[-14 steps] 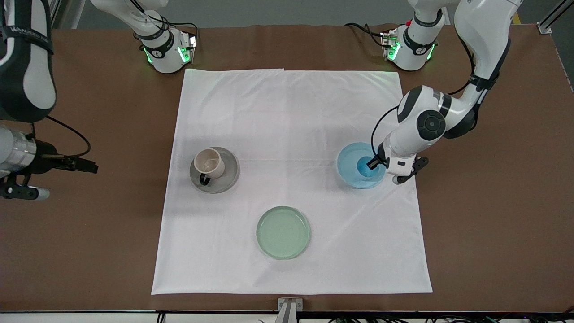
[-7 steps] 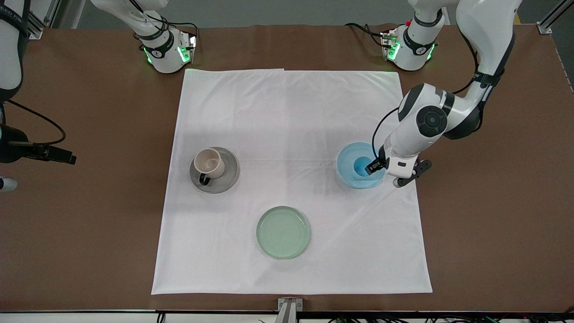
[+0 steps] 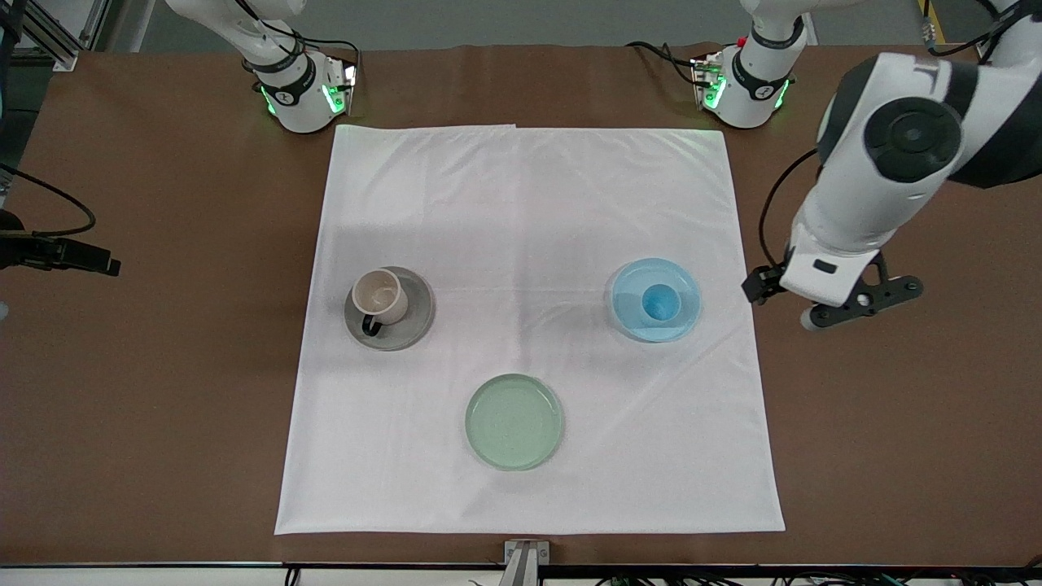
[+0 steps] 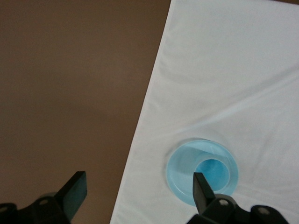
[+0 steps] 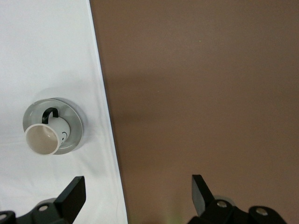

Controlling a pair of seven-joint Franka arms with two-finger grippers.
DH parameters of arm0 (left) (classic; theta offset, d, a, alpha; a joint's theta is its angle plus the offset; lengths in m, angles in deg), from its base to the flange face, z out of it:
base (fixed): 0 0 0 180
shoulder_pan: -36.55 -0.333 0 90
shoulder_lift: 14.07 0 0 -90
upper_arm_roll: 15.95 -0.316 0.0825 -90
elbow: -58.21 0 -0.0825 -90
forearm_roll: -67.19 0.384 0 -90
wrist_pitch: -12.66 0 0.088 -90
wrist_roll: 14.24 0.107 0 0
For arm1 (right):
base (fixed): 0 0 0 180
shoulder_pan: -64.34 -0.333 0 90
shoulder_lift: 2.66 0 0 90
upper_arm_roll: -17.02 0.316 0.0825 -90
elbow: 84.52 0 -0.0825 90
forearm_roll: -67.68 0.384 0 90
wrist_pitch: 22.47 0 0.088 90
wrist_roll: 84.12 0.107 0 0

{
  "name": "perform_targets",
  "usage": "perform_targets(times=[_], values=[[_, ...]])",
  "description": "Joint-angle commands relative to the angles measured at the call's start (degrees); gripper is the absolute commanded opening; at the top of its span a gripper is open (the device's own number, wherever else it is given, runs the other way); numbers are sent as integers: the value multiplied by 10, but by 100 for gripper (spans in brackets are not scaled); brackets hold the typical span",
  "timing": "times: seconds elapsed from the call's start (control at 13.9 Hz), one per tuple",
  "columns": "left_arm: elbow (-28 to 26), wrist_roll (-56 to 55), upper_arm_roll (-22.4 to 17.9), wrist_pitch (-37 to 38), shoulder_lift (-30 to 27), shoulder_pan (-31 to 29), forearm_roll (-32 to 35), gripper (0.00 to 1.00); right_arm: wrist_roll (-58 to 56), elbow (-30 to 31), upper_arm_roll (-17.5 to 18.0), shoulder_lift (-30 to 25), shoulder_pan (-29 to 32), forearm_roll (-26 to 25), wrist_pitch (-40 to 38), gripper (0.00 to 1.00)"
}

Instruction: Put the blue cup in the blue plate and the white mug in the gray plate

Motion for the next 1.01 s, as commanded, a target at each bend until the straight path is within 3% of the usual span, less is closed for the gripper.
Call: perform_targets(times=[0.0,0.07,0.29,0.43,0.79,0.94], values=[[33,101,-2,31,-28,-29,-21,100,-11,80,17,-73,9,0,19,100],[29,136,-24,38,-49,-26,-44,100,-11,99,17,-94,9,-2,20,100],[-9,252,-155,76,-127,24,-143,100,-11,160,20,-163,8,-5,28,100],[-32,253,-206,114,-165,69,-149,100,-11,188,20,-198,5,-13,29,100],[-103,250,-215,108,-230,74,-158,100,-11,188,24,-236,4,-14,23,100],[-99,260,-216,107,-234,76,-154,100,-11,187,27,-242,4,-15,18,100]])
